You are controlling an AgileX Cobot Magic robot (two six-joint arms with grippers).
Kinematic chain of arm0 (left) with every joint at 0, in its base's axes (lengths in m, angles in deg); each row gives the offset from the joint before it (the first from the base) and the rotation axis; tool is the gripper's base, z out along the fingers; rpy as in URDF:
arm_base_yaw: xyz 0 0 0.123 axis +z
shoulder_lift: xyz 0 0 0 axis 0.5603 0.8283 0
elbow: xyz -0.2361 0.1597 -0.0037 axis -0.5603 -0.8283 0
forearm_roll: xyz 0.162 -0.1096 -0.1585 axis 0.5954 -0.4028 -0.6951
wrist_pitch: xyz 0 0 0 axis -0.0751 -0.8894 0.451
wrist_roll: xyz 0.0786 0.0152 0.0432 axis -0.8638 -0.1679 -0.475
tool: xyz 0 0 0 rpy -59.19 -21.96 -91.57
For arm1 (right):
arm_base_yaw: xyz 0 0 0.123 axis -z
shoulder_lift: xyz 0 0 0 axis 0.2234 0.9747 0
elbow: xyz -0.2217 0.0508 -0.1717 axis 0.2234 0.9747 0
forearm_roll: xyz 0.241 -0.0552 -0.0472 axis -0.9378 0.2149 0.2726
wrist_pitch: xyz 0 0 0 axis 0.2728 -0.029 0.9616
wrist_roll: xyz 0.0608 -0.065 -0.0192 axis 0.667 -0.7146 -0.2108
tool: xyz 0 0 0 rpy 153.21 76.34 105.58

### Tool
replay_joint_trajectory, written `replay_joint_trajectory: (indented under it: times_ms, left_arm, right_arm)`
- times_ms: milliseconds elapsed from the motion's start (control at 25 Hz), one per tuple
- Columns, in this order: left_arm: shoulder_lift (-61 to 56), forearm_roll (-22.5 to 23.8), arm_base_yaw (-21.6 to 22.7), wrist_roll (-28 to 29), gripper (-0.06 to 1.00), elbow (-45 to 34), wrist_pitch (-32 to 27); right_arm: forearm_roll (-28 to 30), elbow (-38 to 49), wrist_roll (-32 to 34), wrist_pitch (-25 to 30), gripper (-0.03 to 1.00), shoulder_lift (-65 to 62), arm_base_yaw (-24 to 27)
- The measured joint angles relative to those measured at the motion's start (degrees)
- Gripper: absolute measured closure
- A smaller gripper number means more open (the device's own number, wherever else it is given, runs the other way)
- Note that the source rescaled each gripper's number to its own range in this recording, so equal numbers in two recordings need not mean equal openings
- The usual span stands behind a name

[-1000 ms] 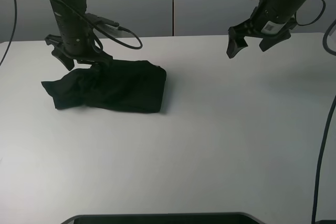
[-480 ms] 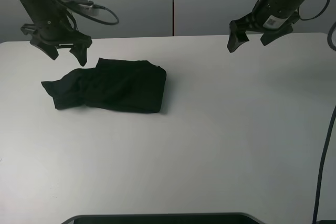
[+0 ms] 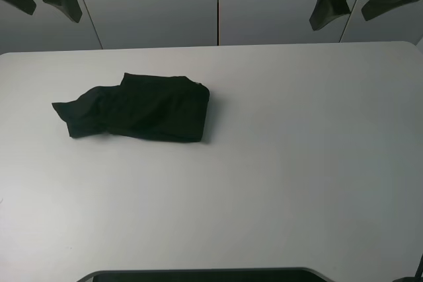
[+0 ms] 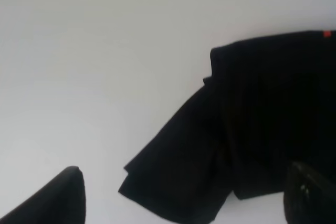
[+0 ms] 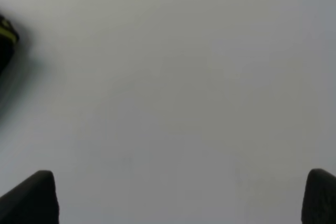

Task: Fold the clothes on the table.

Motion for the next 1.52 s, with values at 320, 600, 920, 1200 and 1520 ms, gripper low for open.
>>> replay_joint_trajectory:
  times_ms: [320,600,920,1200,1520]
  left_arm:
    - [-29.1,0.2,0.0,3.8,-0.04,-22.4,3.1]
    - [-53.4,0.3,0.0,4.1,-0.04,-30.8,-3.7]
    - [-77.2,0.3,0.0,4.1,-0.04,-37.6,-8.6]
    - [-89.4,0.3,0.0,4.1,-0.04,-39.4,-13.0]
    - [-89.9,-1.5,0.0,4.5,-0.04,-43.5,-15.1]
  right_arm:
    - [0.2,20.7,2.7,-0.7,-0.03,-25.1,0.0]
    - [0.2,28.2,5.2,1.7,-0.03,-48.4,0.0]
    - [0.3,32.1,7.6,12.3,-0.03,-68.0,0.0]
    - [1.0,32.5,7.6,18.2,-0.03,-77.7,0.0]
    - [1.2,34.8,6.5,17.9,-0.03,-82.9,0.0]
